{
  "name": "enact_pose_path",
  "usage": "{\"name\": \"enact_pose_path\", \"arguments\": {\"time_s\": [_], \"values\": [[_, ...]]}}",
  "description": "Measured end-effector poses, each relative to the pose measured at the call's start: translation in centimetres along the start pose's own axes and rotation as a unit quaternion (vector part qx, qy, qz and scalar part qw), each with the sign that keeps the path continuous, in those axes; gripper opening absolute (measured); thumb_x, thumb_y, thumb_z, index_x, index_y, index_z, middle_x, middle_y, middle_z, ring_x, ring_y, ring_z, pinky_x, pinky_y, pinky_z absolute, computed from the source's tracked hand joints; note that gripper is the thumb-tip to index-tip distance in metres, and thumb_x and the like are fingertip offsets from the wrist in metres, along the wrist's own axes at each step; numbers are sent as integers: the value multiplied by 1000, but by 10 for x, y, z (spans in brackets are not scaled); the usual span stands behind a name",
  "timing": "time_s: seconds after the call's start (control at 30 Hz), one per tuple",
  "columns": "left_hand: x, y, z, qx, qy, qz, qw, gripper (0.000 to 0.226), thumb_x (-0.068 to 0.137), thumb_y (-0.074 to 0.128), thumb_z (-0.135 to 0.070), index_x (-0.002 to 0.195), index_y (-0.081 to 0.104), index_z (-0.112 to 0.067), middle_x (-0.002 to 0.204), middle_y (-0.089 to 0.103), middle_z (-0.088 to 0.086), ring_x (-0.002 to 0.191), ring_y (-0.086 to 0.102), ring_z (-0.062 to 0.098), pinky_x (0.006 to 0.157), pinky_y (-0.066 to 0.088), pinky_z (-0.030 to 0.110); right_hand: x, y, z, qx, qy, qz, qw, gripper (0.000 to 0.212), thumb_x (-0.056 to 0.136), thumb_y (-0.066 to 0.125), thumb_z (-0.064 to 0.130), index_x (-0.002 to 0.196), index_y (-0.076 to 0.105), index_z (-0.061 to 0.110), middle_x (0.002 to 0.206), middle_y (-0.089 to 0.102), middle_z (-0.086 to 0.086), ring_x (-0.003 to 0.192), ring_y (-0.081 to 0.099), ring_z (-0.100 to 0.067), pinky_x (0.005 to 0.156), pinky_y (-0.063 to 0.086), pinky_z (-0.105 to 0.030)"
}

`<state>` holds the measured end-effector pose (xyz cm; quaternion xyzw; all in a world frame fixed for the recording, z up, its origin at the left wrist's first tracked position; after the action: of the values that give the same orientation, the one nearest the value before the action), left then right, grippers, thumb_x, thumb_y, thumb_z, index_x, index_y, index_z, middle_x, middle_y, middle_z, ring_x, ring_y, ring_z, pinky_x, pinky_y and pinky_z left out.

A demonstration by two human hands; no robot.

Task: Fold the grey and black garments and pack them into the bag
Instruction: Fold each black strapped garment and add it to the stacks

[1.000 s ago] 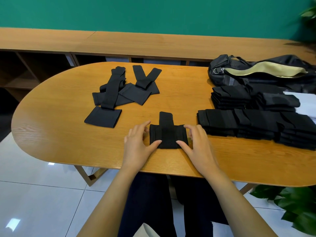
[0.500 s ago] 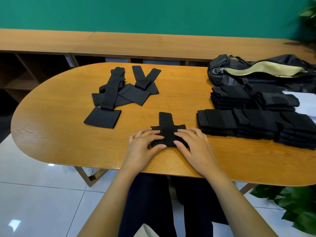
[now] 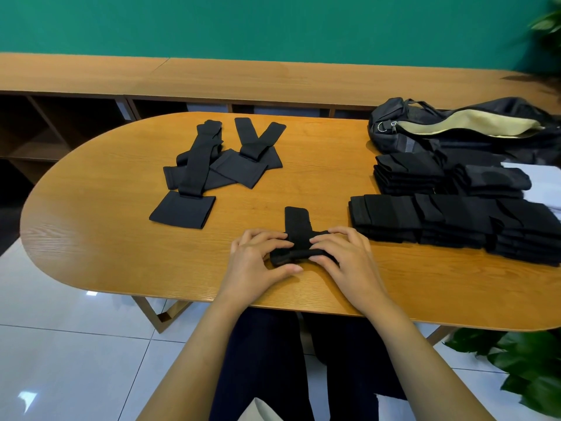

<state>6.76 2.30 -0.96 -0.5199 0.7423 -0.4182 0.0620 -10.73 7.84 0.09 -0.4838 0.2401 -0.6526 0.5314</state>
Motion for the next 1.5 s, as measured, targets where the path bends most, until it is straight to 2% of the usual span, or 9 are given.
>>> {"name": "enact_pose_path", "arguments": {"time_s": [0.13,0.27,0.57,0.7,0.8,1.0,1.27,1.4,1.5], "values": [[1,0,1,14,5,-3,1000,36,77,68,-51,110,70,-36,119,59,-26,119,41,0,102,25,34,-1,-2,2,11,-16,-12,1000,32,94,45,47,108,69,31,112,64,22,120,41,-3,103,6,-10],[1,-1,2,3,-4,-16,1000,33,81,60,-51,104,72,-31,113,61,-26,114,43,0,98,25,32,-1,-4,0,37,-12,-30,999,34,90,48,53,109,69,33,109,60,26,118,39,3,105,7,-11],[1,-2,2,-33,-24,-18,999,25,79,68,-46,101,71,-35,108,62,-28,112,45,-4,95,24,28,-1,-3,-6,37,17,-39,998,24,85,68,35,108,72,30,112,65,20,117,42,-2,101,23,-28],[1,-5,1,-58,-35,-27,997,30,78,58,-59,101,66,-42,102,63,-30,109,50,-1,99,37,44,-2,-8,-5,41,38,-63,996,27,83,72,33,109,73,27,107,51,18,106,27,11,94,30,-31],[0,-7,2,-76,-42,-33,996,23,77,55,-63,93,64,-49,93,64,-28,102,53,2,94,42,51,-3,-7,-7,32,65,-55,996,30,84,69,38,114,69,31,107,46,16,107,33,1,90,37,-30],[-1,-5,8,-87,-61,-48,993,44,82,53,-61,89,69,-21,77,63,-3,79,58,12,84,46,51,-4,-9,-10,42,107,-64,991,53,83,52,59,129,53,33,100,51,12,96,46,-12,78,36,-25],[-3,-6,13,-105,-98,-60,988,67,76,57,-67,136,40,-45,68,58,-10,78,61,13,98,44,48,-4,-15,-6,26,111,-102,988,66,84,60,50,141,43,22,93,59,5,84,49,-8,81,39,-25],[-3,-9,12,-107,-107,-74,986,75,75,67,-56,141,32,-47,72,58,-9,79,58,8,96,45,49,-3,-13,-5,8,84,-108,990,57,88,61,44,136,49,15,110,58,0,98,50,-11,81,45,-26],[-1,-13,7,-55,-102,-85,990,61,75,70,-50,130,47,-37,78,51,-10,83,49,3,88,46,46,-3,-11,1,-34,27,-105,994,36,94,55,41,119,63,16,117,58,1,107,47,-11,84,46,-27]]}}
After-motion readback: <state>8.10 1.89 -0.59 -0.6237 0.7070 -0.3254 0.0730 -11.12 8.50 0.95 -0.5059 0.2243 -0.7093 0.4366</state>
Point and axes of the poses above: each hand's wrist, its own x-axis towards the middle knuckle, its own y-axis out of the palm, z = x × y, the point moved 6 cm from there along x, towards the middle knuckle
